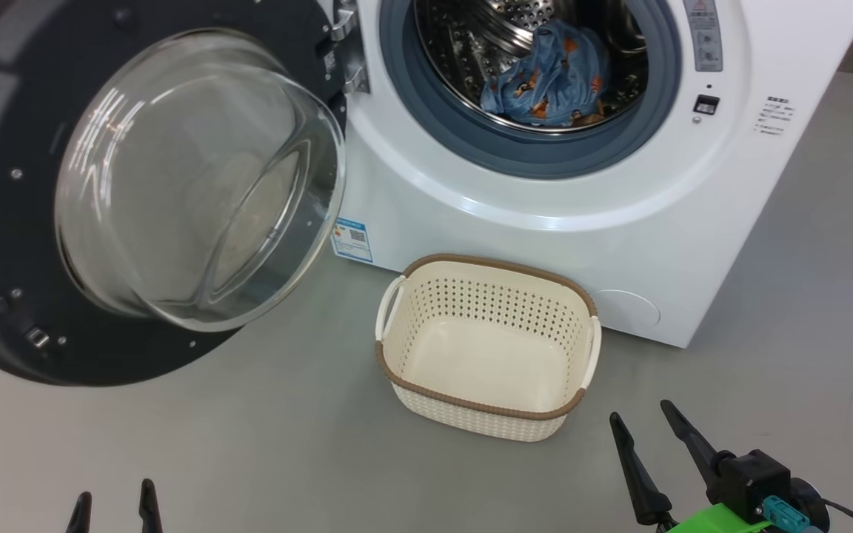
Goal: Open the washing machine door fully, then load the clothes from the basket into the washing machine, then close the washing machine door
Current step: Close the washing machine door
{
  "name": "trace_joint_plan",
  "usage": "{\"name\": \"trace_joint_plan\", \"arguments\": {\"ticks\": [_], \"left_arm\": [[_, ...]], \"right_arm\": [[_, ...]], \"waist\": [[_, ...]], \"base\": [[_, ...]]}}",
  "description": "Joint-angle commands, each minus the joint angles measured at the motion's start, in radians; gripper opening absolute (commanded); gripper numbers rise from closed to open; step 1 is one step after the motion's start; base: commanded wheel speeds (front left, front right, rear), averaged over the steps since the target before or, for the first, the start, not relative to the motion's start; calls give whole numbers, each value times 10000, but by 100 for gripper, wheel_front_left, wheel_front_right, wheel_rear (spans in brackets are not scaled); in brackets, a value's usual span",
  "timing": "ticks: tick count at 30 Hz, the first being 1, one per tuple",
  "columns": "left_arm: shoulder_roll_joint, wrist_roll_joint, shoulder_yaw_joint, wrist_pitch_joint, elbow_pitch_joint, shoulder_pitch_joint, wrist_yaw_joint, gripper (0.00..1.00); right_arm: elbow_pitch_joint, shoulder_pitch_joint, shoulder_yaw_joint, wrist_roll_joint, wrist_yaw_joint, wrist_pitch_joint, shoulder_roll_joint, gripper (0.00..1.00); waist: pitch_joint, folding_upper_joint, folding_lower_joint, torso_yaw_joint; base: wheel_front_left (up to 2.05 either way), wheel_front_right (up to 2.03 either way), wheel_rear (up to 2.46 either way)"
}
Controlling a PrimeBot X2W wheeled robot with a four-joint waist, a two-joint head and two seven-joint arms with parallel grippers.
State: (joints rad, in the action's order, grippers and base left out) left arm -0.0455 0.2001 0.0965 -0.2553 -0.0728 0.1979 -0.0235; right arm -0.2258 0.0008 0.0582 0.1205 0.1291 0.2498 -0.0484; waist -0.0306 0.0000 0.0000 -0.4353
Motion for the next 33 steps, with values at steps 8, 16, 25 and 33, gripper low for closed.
{"name": "trace_joint_plan", "arguments": {"ticks": [8, 16, 25, 33], "left_arm": [[-47, 124, 218, -65, 175, -448, -157, 100], [-47, 122, 210, -65, 208, -420, -248, 100], [-47, 64, 200, -65, 276, -388, -292, 100], [-47, 10, 183, -65, 300, -377, -299, 100]], "right_arm": [[153, -374, 317, -127, 16, 120, -18, 100], [124, -395, 357, -130, 16, 120, -18, 100], [50, -420, 375, -97, 16, 120, -18, 100], [62, -400, 372, -86, 16, 120, -18, 100]], "waist": [[-77, 0, 0, -335], [-80, 0, 0, -376], [-37, 0, 0, -299], [-23, 0, 0, -264]], "base": [[0, 0, 0], [0, 0, 0], [0, 0, 0], [0, 0, 0]]}}
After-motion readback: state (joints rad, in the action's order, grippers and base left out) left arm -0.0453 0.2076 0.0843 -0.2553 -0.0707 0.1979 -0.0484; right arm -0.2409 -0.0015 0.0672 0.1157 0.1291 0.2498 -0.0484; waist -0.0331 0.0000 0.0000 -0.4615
